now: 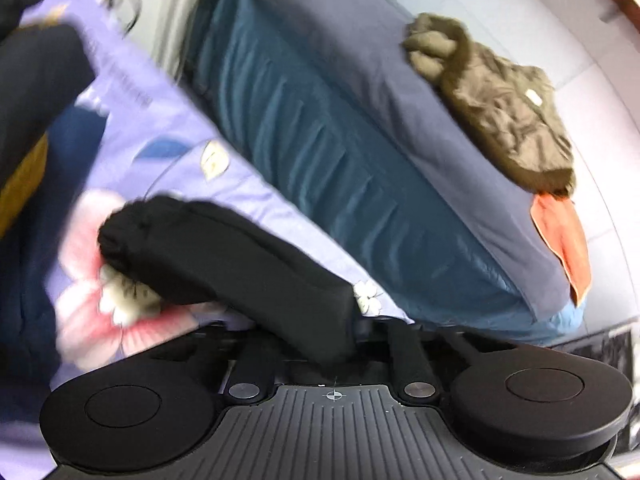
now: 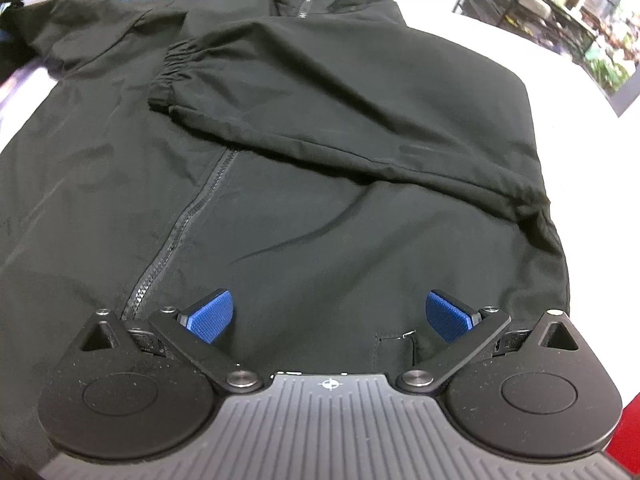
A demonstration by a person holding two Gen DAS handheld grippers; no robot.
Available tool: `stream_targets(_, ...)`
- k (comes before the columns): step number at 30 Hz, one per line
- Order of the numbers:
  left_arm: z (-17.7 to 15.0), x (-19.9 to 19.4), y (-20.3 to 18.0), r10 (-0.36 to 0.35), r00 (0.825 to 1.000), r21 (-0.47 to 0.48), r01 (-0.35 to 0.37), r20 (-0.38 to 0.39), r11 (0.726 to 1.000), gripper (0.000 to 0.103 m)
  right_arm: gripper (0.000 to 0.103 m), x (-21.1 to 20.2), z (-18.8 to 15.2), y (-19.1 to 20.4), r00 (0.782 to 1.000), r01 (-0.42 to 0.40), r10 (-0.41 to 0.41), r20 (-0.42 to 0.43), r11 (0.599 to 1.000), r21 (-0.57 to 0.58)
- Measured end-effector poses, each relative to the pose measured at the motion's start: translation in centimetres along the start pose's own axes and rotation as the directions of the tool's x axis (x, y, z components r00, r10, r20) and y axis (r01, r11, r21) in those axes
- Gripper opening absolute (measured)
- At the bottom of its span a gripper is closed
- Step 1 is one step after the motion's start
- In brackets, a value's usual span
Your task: Fold large clothes
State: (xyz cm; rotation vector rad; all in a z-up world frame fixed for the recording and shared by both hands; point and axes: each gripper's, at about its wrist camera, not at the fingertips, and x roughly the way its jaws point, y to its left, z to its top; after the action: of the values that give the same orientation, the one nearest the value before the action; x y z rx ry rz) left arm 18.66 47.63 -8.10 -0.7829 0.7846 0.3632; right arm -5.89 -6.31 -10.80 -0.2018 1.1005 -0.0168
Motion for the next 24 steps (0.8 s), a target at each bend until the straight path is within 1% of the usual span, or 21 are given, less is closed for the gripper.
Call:
stream_targets(3, -0.6, -1.3, -1.9, 0.019, 0.998, 0.169, -0.029, 0.063, 0.985, 0.043, 0.101, 0.0, 0.0, 0.7, 1.0, -0.005, 0.005, 0.006, 0.998, -0.062)
stream_targets(5, -0.9, -2.7, -3.2, -0.01, 0.995, 0.219, -0.013, 0.104, 0.976, 0.042, 0.1, 0.2, 0.0, 1.0, 1.0, -0.014, 0.015, 0.005, 0.996, -0.087)
stream_targets(6, -1.2, -3.6, -4.4, -0.036, 0.992, 0.259, 0.003, 0.12, 0.966, 0.042, 0.099, 0.4, 0.1, 1.1, 1.0, -0.019, 0.019, 0.002, 0.996, -0.091)
stream_targets(7, -1.8, -4.3, -5.9, -0.063, 0.99, 0.314, 0.02, 0.128, 0.949, 0.042, 0.099, 0.5, 0.2, 1.1, 1.0, -0.023, 0.024, 0.001, 0.995, -0.092)
stream_targets(8, -2.7, -5.1, -7.6, -0.095, 0.986, 0.391, 0.035, 0.135, 0.92, 0.042, 0.098, 0.6, 0.3, 1.2, 1.0, -0.026, 0.027, 0.002, 0.995, -0.091)
stream_targets(9, -4.2, -6.2, -9.5, -0.128, 0.98, 0.477, 0.041, 0.152, 0.878, 0.042, 0.098, 0.6, 0.4, 1.2, 1.0, -0.03, 0.03, 0.004, 0.996, -0.089)
stream_targets(10, -6.2, -7.3, -11.3, -0.167, 0.972, 0.552, 0.049, 0.166, 0.833, 0.042, 0.098, 0.7, 0.5, 1.2, 0.999, -0.033, 0.034, 0.006, 0.996, -0.086)
stream_targets(11, -8.6, -8.4, -13.0, -0.217, 0.963, 0.625, 0.071, 0.16, 0.777, 0.042, 0.098, 0.8, 0.6, 1.1, 0.999, -0.037, 0.038, 0.007, 0.996, -0.082)
stream_targets(12, -11.9, -9.5, -14.8, -0.273, 0.953, 0.705, 0.103, 0.132, 0.702, 0.042, 0.097, 0.8, 0.8, 1.1, 0.999, -0.041, 0.041, 0.009, 0.996, -0.077)
stream_targets(13, -15.2, -10.3, -16.1, -0.32, 0.943, 0.773, 0.136, 0.091, 0.62, 0.042, 0.097, 0.7, 0.9, 1.0, 0.999, -0.043, 0.044, 0.014, 0.996, -0.073)
stream_targets(14, -18.7, -10.7, -17.1, -0.351, 0.936, 0.827, 0.169, 0.036, 0.536, 0.044, 0.097, 0.6, 0.9, 0.9, 0.999, -0.044, 0.045, 0.021, 0.997, -0.067)
stream_targets(15, -22.7, -10.8, -18.0, -0.357, 0.933, 0.876, 0.207, -0.042, 0.437, 0.046, 0.097, 0.5, 1.0, 0.8, 0.999, -0.045, 0.047, 0.027, 0.997, -0.062)
stream_targets(16, -26.4, -10.4, -18.6, -0.333, 0.936, 0.907, 0.236, -0.116, 0.348, 0.056, 0.097, 0.5, 1.1, 0.6, 0.998, -0.044, 0.046, 0.031, 0.997, -0.056)
stream_targets(17, -30.0, -9.8, -18.9, -0.294, 0.94, 0.924, 0.258, -0.173, 0.281, 0.059, 0.097, 0.4, 1.2, 0.4, 0.999, -0.041, 0.042, 0.034, 0.998, -0.048)
stream_targets(18, -33.3, -9.1, -19.0, -0.246, 0.942, 0.931, 0.284, -0.227, 0.228, 0.065, 0.097, 0.4, 1.2, 0.1, 0.999, -0.037, 0.039, 0.037, 0.999, -0.035)
stream_targets(19, -36.0, -8.5, -19.0, -0.198, 0.945, 0.935, 0.299, -0.262, 0.193, 0.073, 0.097, 0.4, 1.1, -0.4, 0.999, -0.035, 0.036, 0.036, 0.999, -0.018)
stream_targets(20, -38.5, -7.9, -18.8, -0.153, 0.946, 0.941, 0.306, -0.284, 0.144, 0.083, 0.097, 0.5, 1.1, -0.8, 0.999, -0.032, 0.032, 0.03, 0.999, 0.003)
stream_targets(21, -40.5, -7.7, -18.7, -0.113, 0.951, 0.949, 0.3, -0.289, 0.095, 0.099, 0.097, 0.5, 1.0, -1.4, 0.999, -0.027, 0.027, 0.024, 0.999, 0.026)
stream_targets(22, -42.1, -7.6, -18.5, -0.088, 0.959, 0.959, 0.276, -0.27, 0.06, 0.103, 0.097, 0.4, 0.8, -2.0, 1.0, -0.021, 0.021, 0.02, 0.999, 0.048)
stream_targets(23, -43.2, -7.8, -18.1, -0.088, 0.964, 0.967, 0.253, -0.25, 0.028, 0.103, 0.097, 0.4, 0.6, -2.6, 1.0, -0.017, 0.016, 0.017, 0.997, 0.071)
stream_targets(24, -43.8, -8.1, -17.8, -0.099, 0.964, 0.968, 0.25, -0.249, 0.001, 0.103, 0.097, 0.3, 0.5, -3.1, 1.0, -0.015, 0.014, 0.014, 0.995, 0.094)
